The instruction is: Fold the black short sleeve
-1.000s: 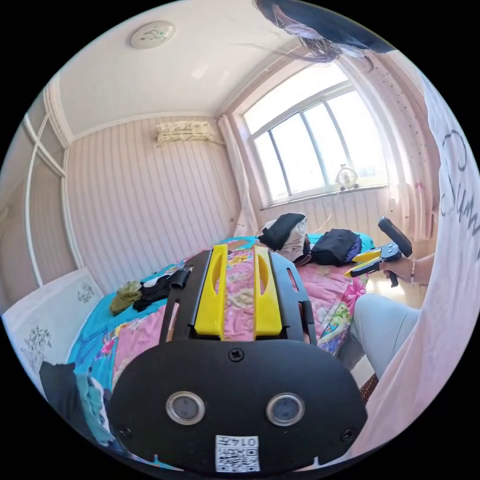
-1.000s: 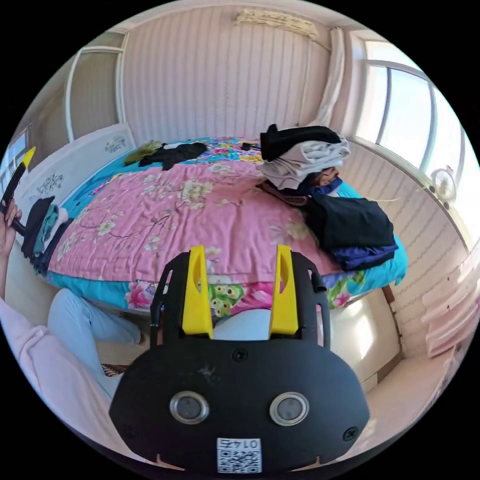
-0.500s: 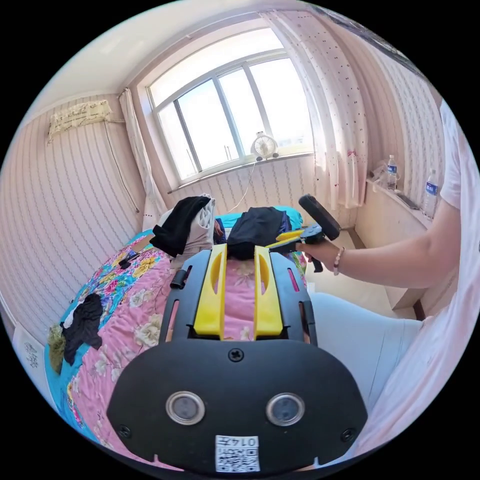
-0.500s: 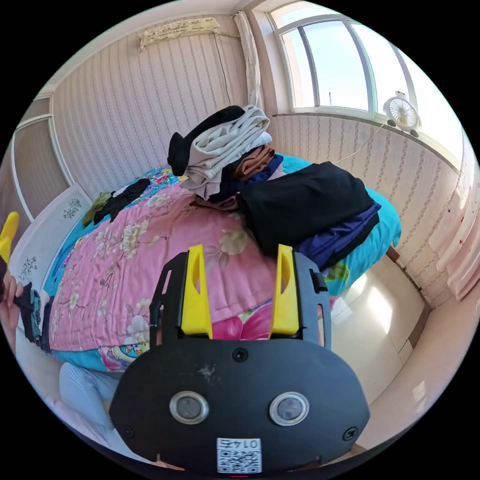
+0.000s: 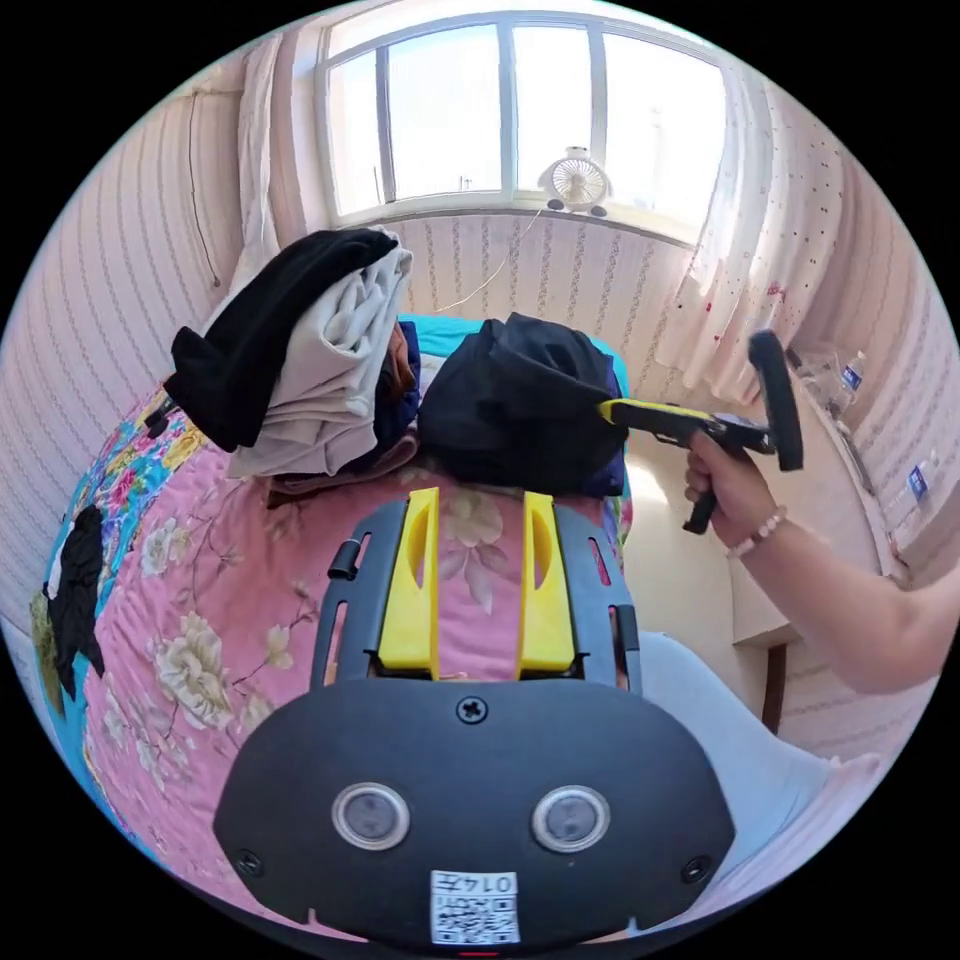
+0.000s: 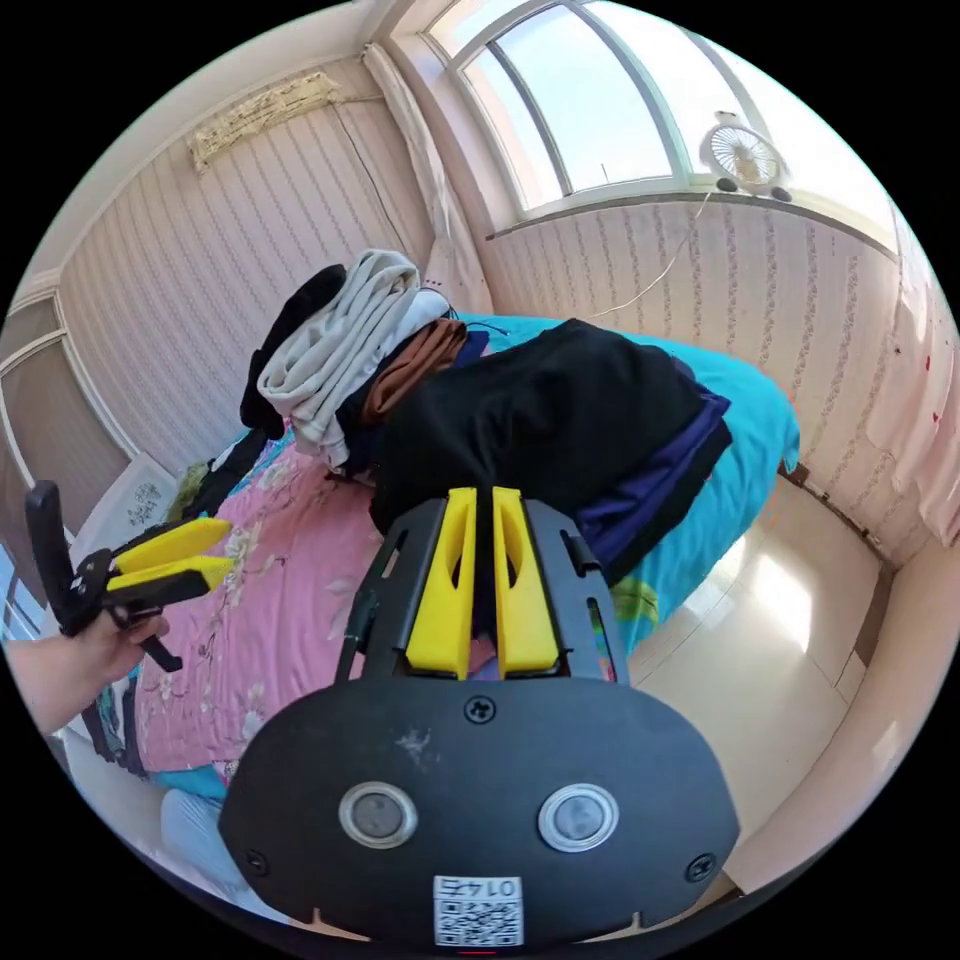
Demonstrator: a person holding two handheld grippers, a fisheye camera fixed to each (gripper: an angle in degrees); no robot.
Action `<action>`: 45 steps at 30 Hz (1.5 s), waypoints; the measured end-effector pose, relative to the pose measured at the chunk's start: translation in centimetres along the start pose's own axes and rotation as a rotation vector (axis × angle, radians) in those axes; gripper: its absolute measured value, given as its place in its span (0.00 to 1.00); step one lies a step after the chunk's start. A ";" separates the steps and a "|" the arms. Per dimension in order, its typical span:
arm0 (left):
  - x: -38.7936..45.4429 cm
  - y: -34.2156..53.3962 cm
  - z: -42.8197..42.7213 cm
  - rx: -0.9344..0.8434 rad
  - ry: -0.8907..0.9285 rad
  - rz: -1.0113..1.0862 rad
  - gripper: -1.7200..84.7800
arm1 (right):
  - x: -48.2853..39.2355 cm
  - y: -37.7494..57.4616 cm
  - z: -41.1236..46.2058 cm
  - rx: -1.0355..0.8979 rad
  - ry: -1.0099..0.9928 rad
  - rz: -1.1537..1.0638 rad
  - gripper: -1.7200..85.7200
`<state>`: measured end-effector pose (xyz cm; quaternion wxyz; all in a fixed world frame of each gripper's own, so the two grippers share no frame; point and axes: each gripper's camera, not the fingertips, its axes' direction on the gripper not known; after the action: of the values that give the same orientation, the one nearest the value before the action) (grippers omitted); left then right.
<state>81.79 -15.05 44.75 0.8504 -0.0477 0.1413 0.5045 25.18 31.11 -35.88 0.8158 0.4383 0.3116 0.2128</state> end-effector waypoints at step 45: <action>-28.3 29.7 -56.1 0.571 -0.382 -0.619 0.01 | -28.0 -11.8 6.0 -0.184 -0.956 -0.343 0.02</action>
<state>32.40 -37.04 1.16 0.9510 0.2421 0.0943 0.1673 10.25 4.05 -34.35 0.9254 0.3556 -0.0485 -0.1217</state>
